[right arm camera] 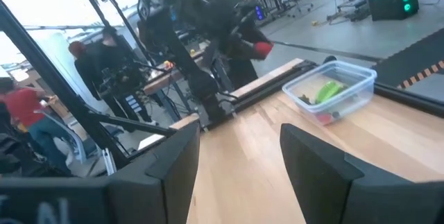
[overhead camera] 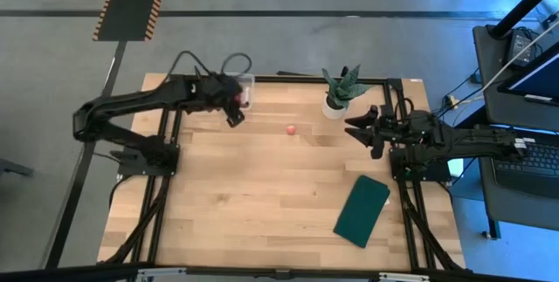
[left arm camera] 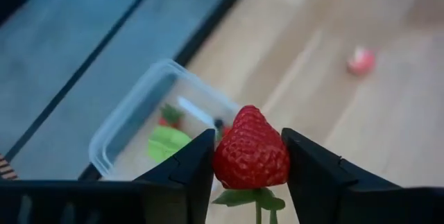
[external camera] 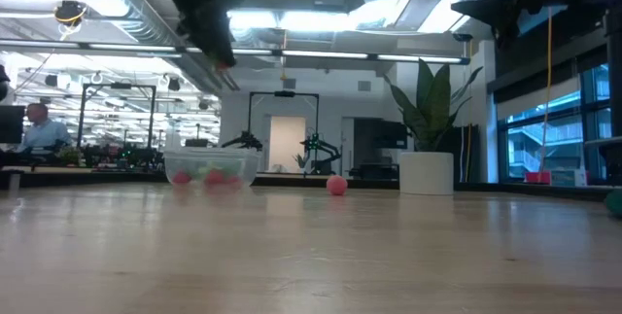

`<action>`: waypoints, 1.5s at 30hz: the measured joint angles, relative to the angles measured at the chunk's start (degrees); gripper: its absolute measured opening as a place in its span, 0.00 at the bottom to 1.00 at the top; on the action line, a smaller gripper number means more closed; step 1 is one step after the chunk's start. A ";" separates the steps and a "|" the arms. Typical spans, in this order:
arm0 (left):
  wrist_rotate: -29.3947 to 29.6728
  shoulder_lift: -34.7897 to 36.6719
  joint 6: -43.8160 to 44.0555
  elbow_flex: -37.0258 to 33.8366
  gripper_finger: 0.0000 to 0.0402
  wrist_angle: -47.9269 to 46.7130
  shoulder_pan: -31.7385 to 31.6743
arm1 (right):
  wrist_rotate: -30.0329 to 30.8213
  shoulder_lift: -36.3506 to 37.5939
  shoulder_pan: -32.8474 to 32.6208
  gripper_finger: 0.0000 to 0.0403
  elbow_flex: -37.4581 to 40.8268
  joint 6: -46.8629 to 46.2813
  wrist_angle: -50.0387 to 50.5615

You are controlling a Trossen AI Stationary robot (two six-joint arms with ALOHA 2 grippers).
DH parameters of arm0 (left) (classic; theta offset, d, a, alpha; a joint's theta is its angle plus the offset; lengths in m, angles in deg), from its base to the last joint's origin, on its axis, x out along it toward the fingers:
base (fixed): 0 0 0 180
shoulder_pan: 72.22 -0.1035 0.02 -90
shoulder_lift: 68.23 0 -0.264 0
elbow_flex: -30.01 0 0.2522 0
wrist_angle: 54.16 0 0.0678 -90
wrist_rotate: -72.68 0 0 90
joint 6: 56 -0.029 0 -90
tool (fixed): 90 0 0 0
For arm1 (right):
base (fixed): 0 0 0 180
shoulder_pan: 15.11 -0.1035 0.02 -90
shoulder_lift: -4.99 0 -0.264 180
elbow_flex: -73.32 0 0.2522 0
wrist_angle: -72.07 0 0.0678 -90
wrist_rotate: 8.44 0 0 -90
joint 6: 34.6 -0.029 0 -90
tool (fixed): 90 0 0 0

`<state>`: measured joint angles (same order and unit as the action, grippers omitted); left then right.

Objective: Pick and placing Produce into tupperware
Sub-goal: Put the red strawberry into the transparent container, then put the pink peach into the transparent container

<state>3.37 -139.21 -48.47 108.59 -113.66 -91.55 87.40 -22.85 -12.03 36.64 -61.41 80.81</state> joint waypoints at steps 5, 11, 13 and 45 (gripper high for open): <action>-0.20 0.43 1.27 0.02 0.34 6.10 -5.42 | -0.01 0.00 0.01 0.51 0.00 -0.02 -1.78; -0.73 -2.89 1.35 0.09 0.39 6.99 -13.08 | -0.01 -0.01 -0.01 0.51 0.00 -1.46 -2.57; -1.53 -4.57 1.37 0.09 0.40 6.97 -15.16 | -0.01 -0.02 0.02 0.51 0.00 -1.48 -2.55; -25.53 -5.45 -5.48 0.02 0.17 17.16 -12.30 | -0.01 -0.02 0.01 0.51 0.00 -1.66 -2.51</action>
<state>-22.16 -144.66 -53.95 108.61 -96.50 -103.86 87.39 -22.86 -12.02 36.64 -63.07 78.30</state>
